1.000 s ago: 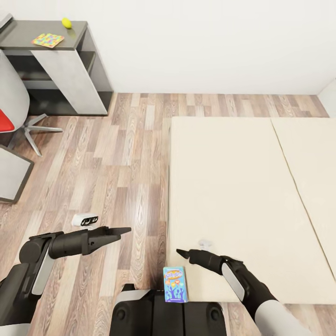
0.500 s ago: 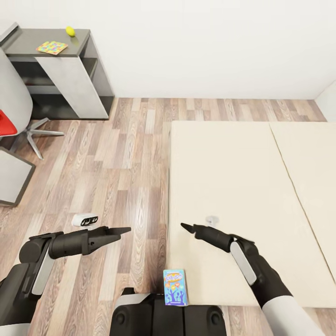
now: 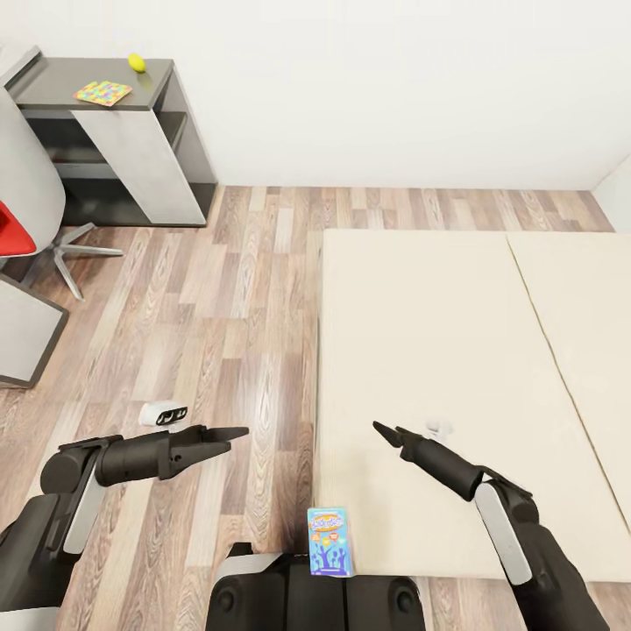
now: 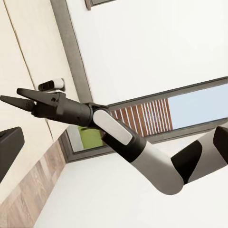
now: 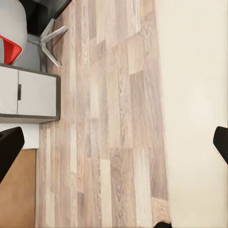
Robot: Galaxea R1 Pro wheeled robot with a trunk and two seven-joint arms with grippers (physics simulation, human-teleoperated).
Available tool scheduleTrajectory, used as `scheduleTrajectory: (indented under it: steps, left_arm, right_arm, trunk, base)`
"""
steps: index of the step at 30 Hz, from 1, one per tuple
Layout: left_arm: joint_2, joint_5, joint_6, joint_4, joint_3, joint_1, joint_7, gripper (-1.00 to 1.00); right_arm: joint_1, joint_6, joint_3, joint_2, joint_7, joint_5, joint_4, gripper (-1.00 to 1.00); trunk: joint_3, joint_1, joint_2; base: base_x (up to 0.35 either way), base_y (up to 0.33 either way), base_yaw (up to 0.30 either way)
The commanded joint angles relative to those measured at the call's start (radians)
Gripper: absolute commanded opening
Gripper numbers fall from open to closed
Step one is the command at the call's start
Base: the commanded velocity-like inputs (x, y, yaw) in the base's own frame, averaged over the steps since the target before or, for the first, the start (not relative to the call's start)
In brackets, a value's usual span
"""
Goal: Put all the toys in the child's room - the three board games (two on the bed and one on the table), the two jigsaw puzzles on the table, and the tennis ball on the table - inside the toy box on the table in the child's room.
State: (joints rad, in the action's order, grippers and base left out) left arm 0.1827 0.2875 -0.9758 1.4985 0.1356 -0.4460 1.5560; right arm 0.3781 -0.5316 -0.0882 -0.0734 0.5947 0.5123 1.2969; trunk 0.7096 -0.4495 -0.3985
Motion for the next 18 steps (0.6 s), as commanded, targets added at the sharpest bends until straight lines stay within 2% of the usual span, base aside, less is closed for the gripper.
scheduleTrajectory:
  steps: [1,18]
  left_arm:
    - [0.000,0.000,-0.011,0.000,-0.001,0.000,0.003,1.00]
    - [0.006,-0.005,-0.011,0.000,0.005,0.003,0.004,1.00]
  right_arm:
    - [-0.002,-0.008,-0.007,-0.001,0.007,0.006,0.002,1.00]
    - [-0.007,-0.012,-0.022,-0.002,0.012,0.006,0.016,1.00]
  trunk:
    - [0.001,-0.001,-0.001]
    - [0.001,-0.001,-0.001]
  base:
    - [0.000,0.000,0.000]
    - [0.000,0.000,0.000]
